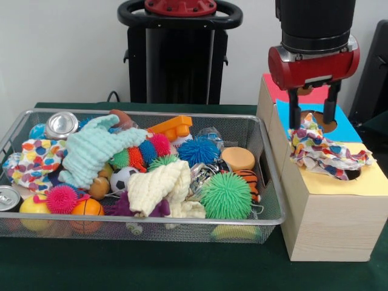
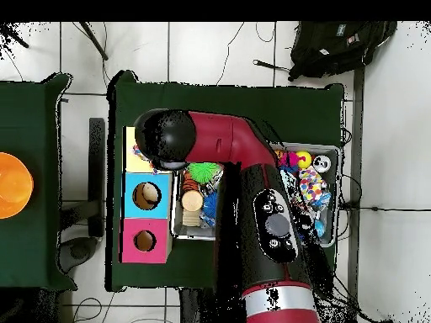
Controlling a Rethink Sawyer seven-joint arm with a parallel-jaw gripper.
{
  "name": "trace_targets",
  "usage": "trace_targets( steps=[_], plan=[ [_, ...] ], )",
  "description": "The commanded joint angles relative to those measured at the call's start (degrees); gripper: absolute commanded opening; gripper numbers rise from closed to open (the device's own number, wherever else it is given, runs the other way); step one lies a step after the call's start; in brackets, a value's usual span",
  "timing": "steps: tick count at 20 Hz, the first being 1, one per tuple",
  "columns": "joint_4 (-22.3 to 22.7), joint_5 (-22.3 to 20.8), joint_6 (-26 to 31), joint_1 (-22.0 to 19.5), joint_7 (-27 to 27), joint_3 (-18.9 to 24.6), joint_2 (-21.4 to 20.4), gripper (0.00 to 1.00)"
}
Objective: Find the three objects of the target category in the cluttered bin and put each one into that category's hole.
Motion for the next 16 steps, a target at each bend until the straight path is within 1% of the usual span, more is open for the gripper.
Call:
trace_targets(
  steps=[1, 16],
  plan=[
    [-0.09, 0.04, -3.37, -1.95, 1.95, 4.42, 2.63, 0.00],
    [1.91, -0.05, -4.64, -2.99, 1.31, 4.74, 1.79, 0.00]
  ],
)
